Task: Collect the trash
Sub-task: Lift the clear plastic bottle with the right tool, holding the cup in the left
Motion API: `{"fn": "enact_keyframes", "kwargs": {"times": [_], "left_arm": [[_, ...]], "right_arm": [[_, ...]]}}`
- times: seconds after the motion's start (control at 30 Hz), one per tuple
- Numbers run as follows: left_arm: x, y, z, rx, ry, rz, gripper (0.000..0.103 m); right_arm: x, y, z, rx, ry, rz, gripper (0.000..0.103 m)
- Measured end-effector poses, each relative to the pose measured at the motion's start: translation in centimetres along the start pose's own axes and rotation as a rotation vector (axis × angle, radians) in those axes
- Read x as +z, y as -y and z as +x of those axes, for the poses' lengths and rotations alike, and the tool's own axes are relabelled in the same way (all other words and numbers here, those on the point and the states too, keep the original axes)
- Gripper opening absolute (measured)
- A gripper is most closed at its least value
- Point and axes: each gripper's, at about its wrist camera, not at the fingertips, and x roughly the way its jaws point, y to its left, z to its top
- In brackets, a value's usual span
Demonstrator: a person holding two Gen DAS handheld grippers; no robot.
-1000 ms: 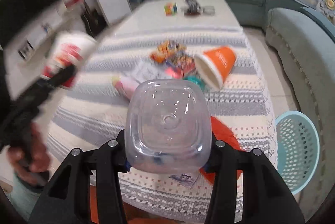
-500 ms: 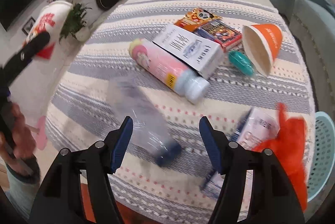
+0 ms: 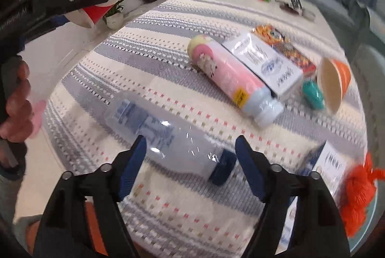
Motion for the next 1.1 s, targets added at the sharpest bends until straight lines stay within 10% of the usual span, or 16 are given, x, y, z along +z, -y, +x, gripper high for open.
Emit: {"fn": "enact_keyframes", "kwargs": {"times": [0.27,1.1], "left_arm": [[-0.3,-0.7,-0.4,0.01,0.0,-0.004,0.062],[-1.2,-0.6,0.5,0.01,-0.026,-0.017,0.062]], "right_arm": [[-1.7,-0.9,1.0,0.202,-0.124,0.039,0.074],[1.0,-0.7,5.3,0.023,-0.155,0.259,0.077]]}}
